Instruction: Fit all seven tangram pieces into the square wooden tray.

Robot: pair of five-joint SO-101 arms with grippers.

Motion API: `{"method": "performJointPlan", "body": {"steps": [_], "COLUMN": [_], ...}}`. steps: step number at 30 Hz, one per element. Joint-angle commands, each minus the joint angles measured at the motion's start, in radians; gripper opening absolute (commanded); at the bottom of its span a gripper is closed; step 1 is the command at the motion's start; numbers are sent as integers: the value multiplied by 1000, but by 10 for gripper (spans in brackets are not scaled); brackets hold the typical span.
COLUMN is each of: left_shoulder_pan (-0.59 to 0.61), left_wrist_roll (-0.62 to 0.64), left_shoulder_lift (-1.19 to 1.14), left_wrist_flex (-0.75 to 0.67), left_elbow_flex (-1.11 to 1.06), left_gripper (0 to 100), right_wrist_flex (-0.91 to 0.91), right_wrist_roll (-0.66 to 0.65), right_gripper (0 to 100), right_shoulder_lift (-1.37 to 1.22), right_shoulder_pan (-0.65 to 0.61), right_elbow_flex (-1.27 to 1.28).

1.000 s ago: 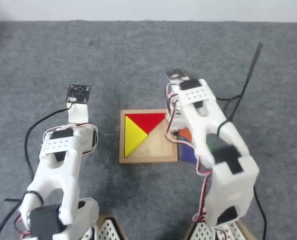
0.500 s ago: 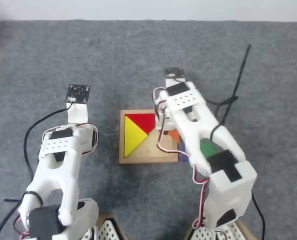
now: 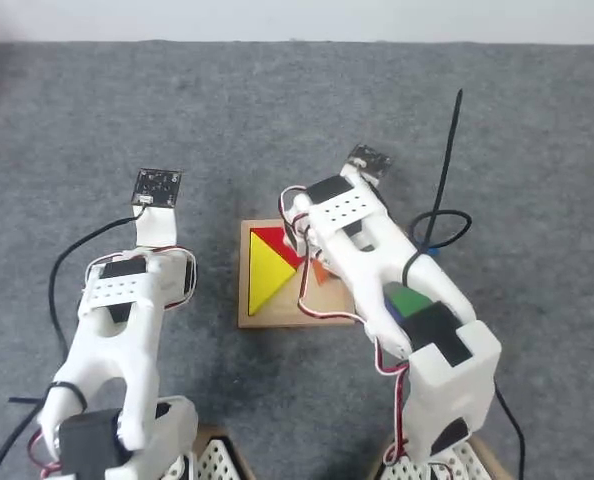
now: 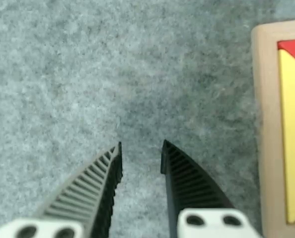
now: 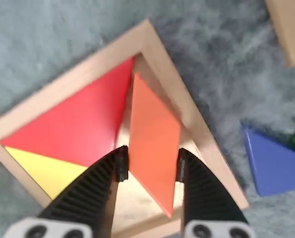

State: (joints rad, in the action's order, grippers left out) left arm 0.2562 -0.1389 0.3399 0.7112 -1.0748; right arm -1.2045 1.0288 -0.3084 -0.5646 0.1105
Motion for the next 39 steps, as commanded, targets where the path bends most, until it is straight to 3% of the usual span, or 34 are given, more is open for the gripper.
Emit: {"method": "performJointPlan", "body": {"steps": [1, 5, 11, 14, 25, 39], "left_shoulder_pan": [-8, -8, -8, -8, -6, -6], "left_wrist_roll": [-5, -5, -5, -5, -5, -5], "left_shoulder_lift": [6, 6, 6, 6, 6, 6], "left_wrist_flex": [-20, -20, -20, -20, -20, -20], "left_elbow_flex": [4, 4, 4, 4, 4, 4], "left_gripper": [123, 123, 123, 123, 123, 123], "right_wrist_flex": [59, 54, 39, 39, -12, -58], "right_wrist_roll": [11, -12, -58, -58, -66, -61], "right_gripper": [92, 174, 543, 664, 680, 680], "right_shoulder_lift": [10, 4, 4, 8, 12, -77], "right_shoulder_pan": [27, 41, 36, 35, 116, 107], "right_elbow_flex": [-61, -57, -12, -14, -35, -41]}}
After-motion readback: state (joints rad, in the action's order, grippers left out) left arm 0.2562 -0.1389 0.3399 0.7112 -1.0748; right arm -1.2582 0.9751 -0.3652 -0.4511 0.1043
